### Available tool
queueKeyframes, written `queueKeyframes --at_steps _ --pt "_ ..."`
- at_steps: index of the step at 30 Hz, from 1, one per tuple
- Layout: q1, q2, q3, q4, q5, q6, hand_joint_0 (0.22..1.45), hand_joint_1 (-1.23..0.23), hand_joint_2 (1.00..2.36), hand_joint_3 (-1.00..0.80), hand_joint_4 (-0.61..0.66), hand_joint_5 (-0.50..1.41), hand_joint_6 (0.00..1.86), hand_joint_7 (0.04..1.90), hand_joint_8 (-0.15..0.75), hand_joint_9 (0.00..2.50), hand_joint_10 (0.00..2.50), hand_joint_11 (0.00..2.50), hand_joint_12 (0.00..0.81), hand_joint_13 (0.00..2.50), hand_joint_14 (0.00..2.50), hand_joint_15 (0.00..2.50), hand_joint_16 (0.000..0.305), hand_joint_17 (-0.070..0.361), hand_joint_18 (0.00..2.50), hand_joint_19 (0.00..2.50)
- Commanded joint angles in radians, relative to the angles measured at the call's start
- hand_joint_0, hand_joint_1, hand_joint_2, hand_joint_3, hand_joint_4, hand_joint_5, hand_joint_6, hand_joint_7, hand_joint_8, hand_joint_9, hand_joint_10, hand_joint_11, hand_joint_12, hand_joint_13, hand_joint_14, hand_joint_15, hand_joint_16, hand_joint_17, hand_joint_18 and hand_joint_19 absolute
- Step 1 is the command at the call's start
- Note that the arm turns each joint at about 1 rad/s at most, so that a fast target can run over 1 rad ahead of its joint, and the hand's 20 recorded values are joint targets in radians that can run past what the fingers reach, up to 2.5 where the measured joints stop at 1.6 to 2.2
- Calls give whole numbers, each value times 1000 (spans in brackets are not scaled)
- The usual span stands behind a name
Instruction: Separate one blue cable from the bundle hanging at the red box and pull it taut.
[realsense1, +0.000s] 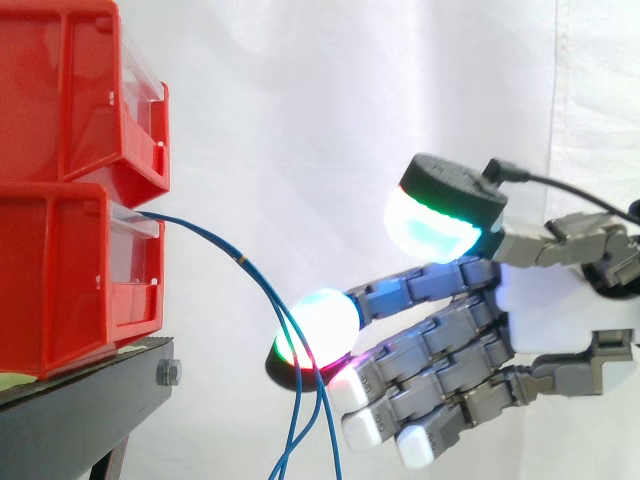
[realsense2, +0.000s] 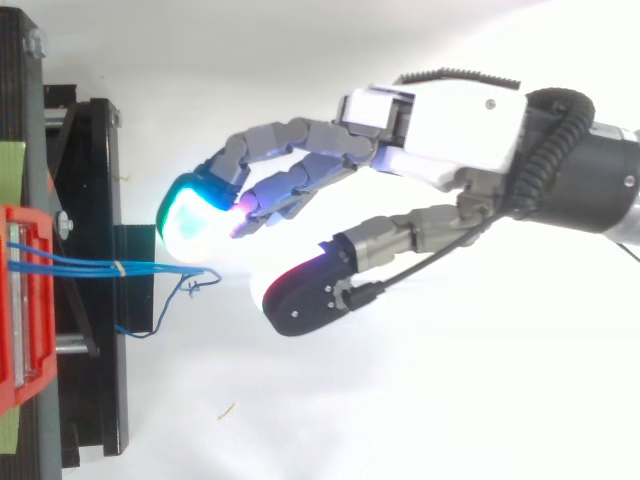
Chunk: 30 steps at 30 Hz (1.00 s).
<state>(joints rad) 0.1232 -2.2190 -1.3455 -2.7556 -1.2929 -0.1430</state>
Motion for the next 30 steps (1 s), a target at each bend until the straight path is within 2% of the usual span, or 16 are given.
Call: queueKeyframes --at_steps 1,16,17,18,20,21,28,30 --pt "-5 -22 26 -1 -6 0 524 -671 1000 -500 218 -203 502 808 301 697 10 359 375 656 11 328 47 106 632 496" --pt "-5 -24 28 13 -5 -20 525 -666 1000 -500 220 -201 502 809 303 705 9 371 374 667 12 334 47 106 635 496" --pt "-4 -27 26 19 -5 -21 525 -665 1000 -500 221 -201 502 810 304 706 9 362 374 668 11 338 47 106 634 495" --pt "-5 -50 32 30 -5 -21 525 -665 1000 -500 222 -201 502 808 305 707 9 370 376 668 11 332 47 106 636 496" --pt "-7 -71 58 31 -13 -18 526 -665 1000 -500 222 -201 502 809 303 711 11 364 374 674 13 336 47 106 640 501" --pt "-10 -114 106 33 -48 5 526 -665 1000 -500 221 -201 502 809 303 714 11 376 375 674 11 342 47 106 640 503" --pt "-14 -116 108 44 -59 14 528 -669 1000 -500 225 -198 502 808 304 730 9 367 373 690 11 341 47 106 653 509" --pt "-17 -116 108 63 -77 14 528 -669 1000 -500 227 -198 502 809 305 733 9 368 372 694 11 347 47 105 657 507"
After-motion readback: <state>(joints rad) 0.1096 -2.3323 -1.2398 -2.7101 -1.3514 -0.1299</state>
